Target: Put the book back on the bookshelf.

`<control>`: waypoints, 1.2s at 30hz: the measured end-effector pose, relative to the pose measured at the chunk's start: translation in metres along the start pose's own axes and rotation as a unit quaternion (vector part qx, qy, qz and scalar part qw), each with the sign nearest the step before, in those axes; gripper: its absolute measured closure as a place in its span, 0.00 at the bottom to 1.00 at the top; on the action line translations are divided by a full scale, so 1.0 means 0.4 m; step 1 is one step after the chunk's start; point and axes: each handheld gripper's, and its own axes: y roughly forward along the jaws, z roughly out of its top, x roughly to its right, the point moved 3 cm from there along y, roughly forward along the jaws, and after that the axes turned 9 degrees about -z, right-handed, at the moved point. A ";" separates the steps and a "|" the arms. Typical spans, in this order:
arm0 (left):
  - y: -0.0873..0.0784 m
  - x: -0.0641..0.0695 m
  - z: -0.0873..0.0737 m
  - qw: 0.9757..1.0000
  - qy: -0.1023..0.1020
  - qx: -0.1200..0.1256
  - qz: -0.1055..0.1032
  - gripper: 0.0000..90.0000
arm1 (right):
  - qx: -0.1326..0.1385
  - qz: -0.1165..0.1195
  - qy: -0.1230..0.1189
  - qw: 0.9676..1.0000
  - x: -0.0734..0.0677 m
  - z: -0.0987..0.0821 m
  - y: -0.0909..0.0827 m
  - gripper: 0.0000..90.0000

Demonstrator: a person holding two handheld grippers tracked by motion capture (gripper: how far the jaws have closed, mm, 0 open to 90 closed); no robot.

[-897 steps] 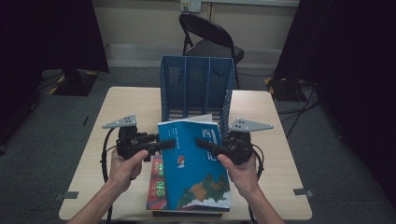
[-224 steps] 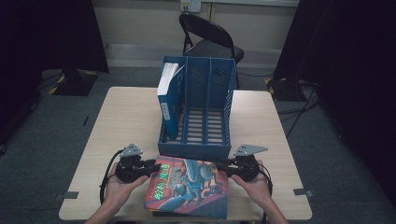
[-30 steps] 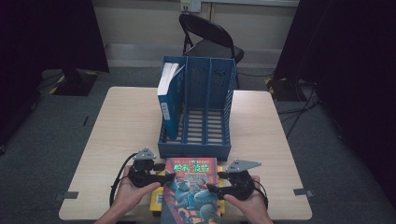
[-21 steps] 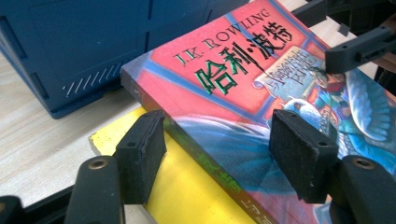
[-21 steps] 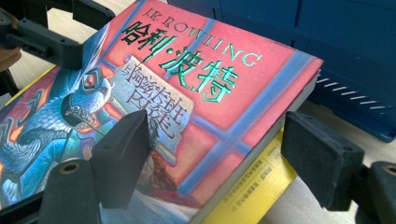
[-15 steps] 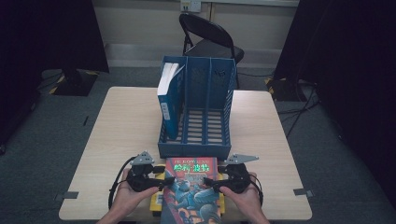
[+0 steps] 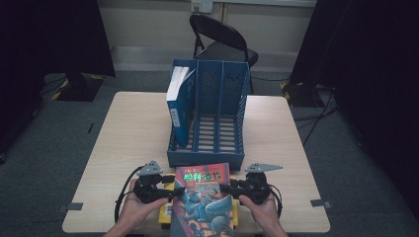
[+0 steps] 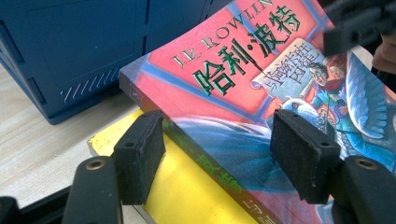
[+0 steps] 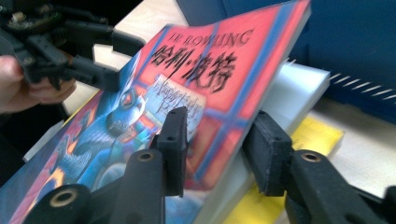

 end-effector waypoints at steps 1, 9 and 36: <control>0.000 0.000 0.000 1.000 0.000 0.001 0.000 0.39 | 0.001 -0.005 -0.005 1.000 -0.005 -0.003 0.001 0.66; 0.000 0.000 -0.002 1.000 -0.001 0.005 0.000 0.39 | 0.012 -0.005 -0.026 1.000 -0.005 0.018 0.029 0.51; 0.004 -0.004 -0.008 1.000 -0.004 0.031 0.004 0.36 | 0.007 0.067 -0.017 0.998 -0.021 0.080 0.066 0.89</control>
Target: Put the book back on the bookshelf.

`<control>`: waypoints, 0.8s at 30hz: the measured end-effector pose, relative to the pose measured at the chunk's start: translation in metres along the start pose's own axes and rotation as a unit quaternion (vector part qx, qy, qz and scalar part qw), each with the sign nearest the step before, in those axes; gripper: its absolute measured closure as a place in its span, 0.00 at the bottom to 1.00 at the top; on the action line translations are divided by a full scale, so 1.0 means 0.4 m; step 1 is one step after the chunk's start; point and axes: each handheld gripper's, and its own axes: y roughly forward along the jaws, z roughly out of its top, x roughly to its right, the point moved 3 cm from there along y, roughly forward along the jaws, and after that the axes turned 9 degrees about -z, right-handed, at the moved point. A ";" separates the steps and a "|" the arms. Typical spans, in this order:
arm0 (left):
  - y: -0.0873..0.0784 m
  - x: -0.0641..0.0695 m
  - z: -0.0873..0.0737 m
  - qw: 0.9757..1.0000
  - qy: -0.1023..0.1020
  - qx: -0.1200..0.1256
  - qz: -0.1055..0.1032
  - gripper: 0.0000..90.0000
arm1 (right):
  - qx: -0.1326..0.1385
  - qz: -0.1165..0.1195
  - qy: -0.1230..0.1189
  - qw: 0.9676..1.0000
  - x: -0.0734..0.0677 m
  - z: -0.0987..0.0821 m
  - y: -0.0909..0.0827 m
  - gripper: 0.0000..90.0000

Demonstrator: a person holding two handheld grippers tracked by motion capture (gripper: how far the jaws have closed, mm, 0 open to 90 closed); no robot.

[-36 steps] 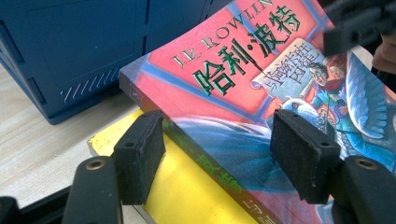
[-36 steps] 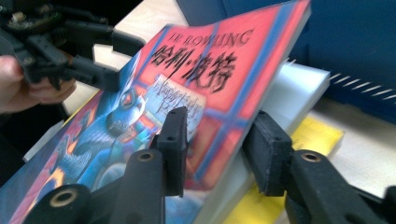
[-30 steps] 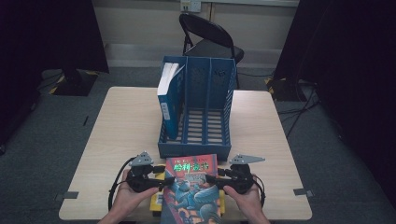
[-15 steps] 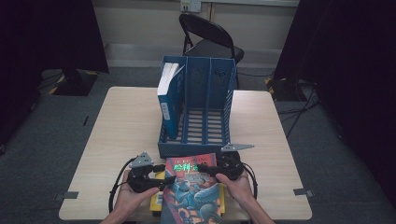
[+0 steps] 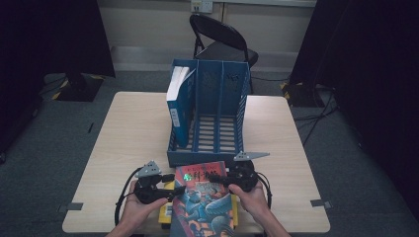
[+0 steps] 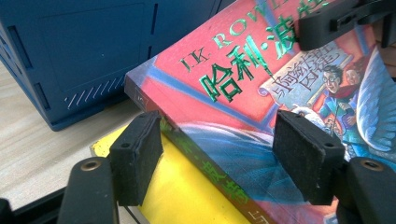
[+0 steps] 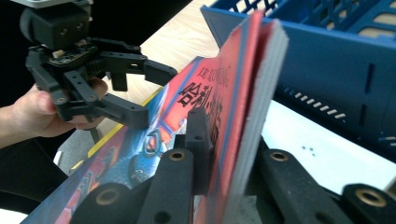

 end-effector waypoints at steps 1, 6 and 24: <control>-0.001 -0.001 0.000 1.000 -0.004 0.001 -0.002 0.36 | 0.001 0.002 -0.003 1.000 -0.004 0.003 -0.003 0.90; -0.003 -0.005 0.002 1.000 -0.022 0.007 -0.014 0.34 | 0.015 0.014 -0.010 1.000 -0.014 0.009 -0.017 0.92; 0.009 -0.003 0.020 0.992 -0.082 0.003 -0.092 0.37 | 0.030 0.015 -0.035 0.999 -0.046 0.017 -0.041 0.93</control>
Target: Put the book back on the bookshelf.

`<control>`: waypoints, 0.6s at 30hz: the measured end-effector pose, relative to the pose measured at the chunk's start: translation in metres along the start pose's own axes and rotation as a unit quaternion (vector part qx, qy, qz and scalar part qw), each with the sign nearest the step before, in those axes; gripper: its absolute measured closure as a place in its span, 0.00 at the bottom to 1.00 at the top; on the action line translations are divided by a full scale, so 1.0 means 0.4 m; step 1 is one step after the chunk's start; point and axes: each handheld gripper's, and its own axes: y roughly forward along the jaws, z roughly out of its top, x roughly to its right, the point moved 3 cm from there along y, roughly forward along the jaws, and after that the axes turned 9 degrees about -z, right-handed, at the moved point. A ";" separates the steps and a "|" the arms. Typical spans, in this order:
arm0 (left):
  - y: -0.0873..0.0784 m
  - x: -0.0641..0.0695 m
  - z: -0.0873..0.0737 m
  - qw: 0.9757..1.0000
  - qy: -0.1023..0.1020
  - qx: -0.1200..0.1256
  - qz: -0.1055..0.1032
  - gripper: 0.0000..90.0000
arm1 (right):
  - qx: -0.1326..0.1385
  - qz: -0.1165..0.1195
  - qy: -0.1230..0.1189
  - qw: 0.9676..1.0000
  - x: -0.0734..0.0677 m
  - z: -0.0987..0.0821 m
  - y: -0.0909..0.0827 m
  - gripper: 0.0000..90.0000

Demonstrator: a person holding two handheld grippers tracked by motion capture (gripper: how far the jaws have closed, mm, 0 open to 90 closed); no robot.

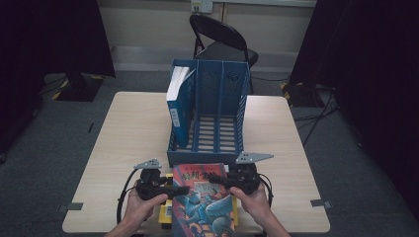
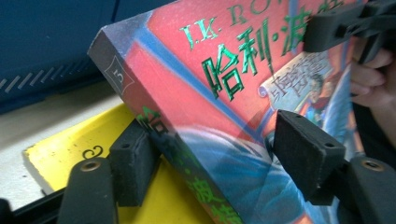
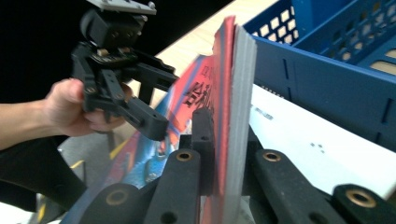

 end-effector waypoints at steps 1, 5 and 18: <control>-0.001 0.002 0.001 1.000 0.004 0.001 0.000 0.40 | -0.005 -0.010 -0.002 1.000 -0.001 -0.001 0.002 0.93; 0.002 0.005 0.005 1.000 0.006 -0.003 0.002 0.42 | -0.011 -0.022 0.004 1.000 -0.001 -0.002 0.005 0.93; 0.013 0.024 0.033 0.998 -0.023 0.018 -0.058 0.62 | -0.002 -0.028 0.003 1.000 -0.014 0.006 0.000 0.93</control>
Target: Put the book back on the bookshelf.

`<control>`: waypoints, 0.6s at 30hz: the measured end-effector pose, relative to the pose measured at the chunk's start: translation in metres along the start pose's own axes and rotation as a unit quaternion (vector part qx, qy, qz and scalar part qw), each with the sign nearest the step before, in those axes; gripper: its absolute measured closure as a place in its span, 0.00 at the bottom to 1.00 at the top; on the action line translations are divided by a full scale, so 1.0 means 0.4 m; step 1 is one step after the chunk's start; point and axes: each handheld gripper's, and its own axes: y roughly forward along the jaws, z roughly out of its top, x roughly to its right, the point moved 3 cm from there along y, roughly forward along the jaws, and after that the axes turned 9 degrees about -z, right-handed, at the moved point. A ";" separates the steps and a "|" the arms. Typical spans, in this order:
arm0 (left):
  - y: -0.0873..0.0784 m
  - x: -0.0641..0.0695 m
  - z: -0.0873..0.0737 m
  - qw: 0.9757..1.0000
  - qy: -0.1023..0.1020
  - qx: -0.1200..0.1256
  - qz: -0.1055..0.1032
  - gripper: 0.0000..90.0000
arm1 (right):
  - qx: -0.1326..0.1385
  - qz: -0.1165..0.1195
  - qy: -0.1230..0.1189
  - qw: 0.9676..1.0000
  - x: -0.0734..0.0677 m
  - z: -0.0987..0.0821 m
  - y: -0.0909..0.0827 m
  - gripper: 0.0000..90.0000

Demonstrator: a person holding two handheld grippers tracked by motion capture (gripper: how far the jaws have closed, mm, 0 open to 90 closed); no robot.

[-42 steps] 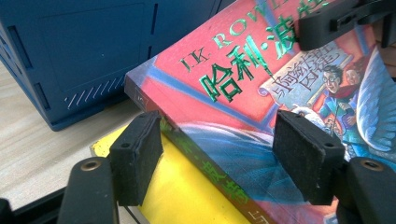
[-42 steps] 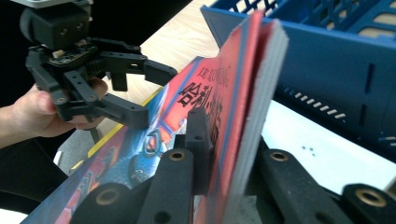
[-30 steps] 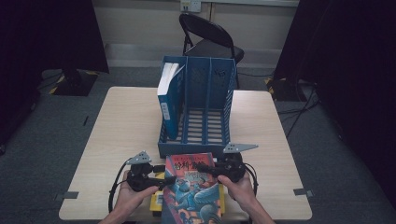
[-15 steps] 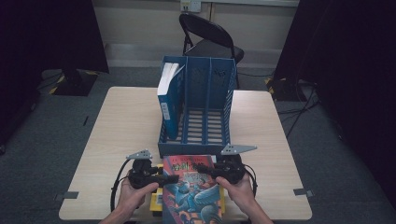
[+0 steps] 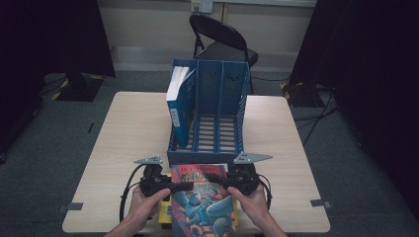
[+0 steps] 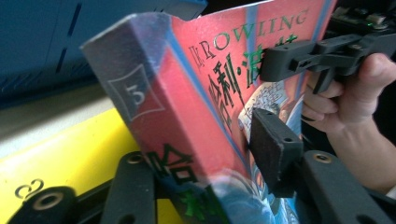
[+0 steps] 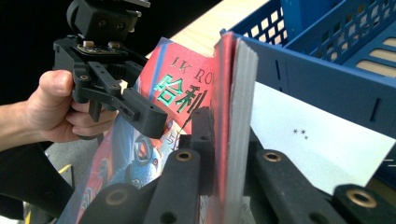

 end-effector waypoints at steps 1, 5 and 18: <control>-0.001 0.004 0.004 1.000 0.007 -0.003 0.002 0.63 | 0.002 0.000 0.000 1.000 -0.001 0.002 -0.003 0.93; -0.003 0.023 0.022 1.000 0.026 -0.007 0.007 0.64 | 0.012 -0.003 -0.005 1.000 -0.007 0.012 -0.017 0.93; -0.020 0.061 0.072 0.999 0.053 0.007 0.001 0.70 | 0.044 0.006 -0.013 0.999 -0.024 0.056 -0.048 0.93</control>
